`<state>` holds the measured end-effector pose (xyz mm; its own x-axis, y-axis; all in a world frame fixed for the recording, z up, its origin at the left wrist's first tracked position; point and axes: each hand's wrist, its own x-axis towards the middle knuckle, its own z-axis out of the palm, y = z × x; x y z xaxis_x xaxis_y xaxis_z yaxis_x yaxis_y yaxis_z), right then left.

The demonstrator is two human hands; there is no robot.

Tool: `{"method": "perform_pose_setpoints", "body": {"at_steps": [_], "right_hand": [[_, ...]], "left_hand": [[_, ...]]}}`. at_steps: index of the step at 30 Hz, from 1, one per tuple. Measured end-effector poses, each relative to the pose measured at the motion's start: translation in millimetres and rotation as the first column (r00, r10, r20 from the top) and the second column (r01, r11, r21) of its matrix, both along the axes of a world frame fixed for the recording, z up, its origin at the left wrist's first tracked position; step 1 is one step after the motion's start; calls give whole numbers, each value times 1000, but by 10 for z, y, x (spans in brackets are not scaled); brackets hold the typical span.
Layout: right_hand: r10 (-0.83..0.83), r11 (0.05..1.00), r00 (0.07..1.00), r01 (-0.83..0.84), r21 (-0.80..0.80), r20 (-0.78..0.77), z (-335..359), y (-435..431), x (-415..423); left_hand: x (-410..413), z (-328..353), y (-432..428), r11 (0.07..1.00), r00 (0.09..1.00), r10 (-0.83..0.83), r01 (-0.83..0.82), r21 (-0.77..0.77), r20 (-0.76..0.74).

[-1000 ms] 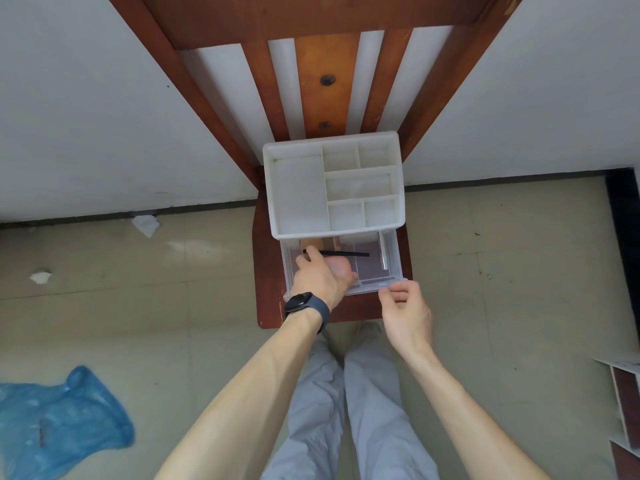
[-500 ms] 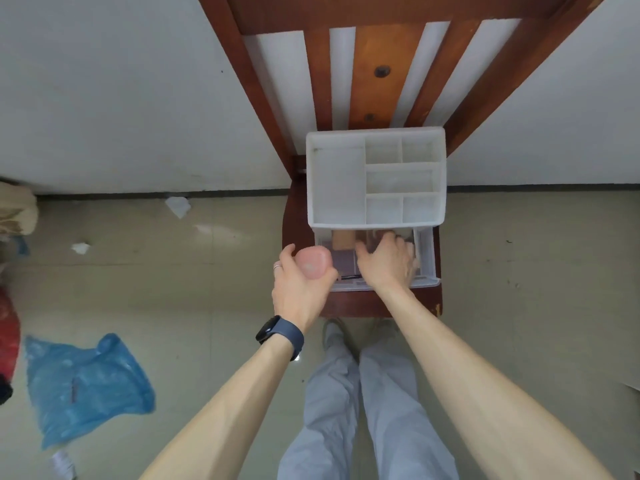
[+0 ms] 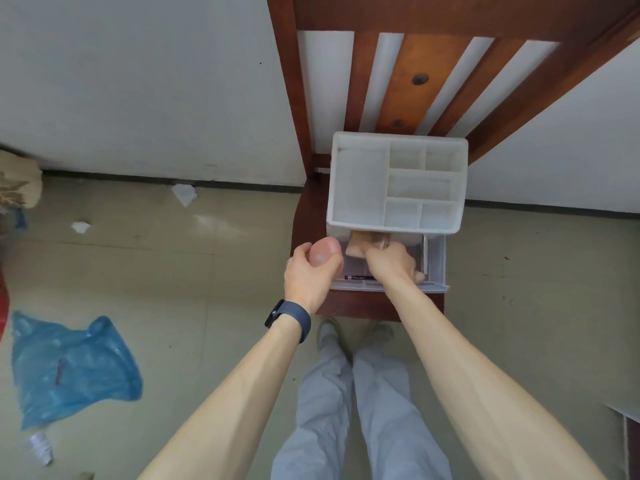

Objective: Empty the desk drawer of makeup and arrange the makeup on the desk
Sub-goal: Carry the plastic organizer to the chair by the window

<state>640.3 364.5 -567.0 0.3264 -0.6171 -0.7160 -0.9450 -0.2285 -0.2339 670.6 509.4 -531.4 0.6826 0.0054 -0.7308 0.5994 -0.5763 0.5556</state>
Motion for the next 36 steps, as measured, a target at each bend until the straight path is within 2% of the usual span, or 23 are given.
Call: {"method": "perform_pose_setpoints", "body": {"at_steps": [5,8,12,15,18,22,27,31,33,36], "right_hand": [[-51,991,998,44,124,46,380,-110,-438],[-147,967,973,104,230,175,730,-216,-660],[-172,950,932,72,303,319,1343,-376,-902],[-154,936,901,1,352,406,1886,-444,-961],[-57,947,866,-111,302,497,2396,-488,-926],[27,958,774,-201,205,632,2922,-613,-811],[-66,921,618,-264,286,784,3345,-820,-649],[-74,812,585,-434,389,808,3555,-862,-588],[-4,737,591,-543,402,807,3647,-781,-571],[109,596,582,-687,415,806,3759,-434,-625]], "left_hand": [[-3,293,81,999,999,32,-32,-27,-4],[-22,567,152,997,998,57,-56,-60,10],[-81,1025,273,977,987,161,-163,-141,-21],[-154,1404,326,918,958,282,-283,-277,-45],[-207,1844,327,846,934,357,-339,-412,-36],[-263,2391,282,821,920,383,-299,-487,80],[-397,2785,210,754,819,538,-361,-549,199],[-872,3010,229,586,658,734,-489,-646,167],[-1217,3069,283,517,598,792,-545,-660,126],[-1888,3153,499,343,455,890,-627,-700,28]]}}
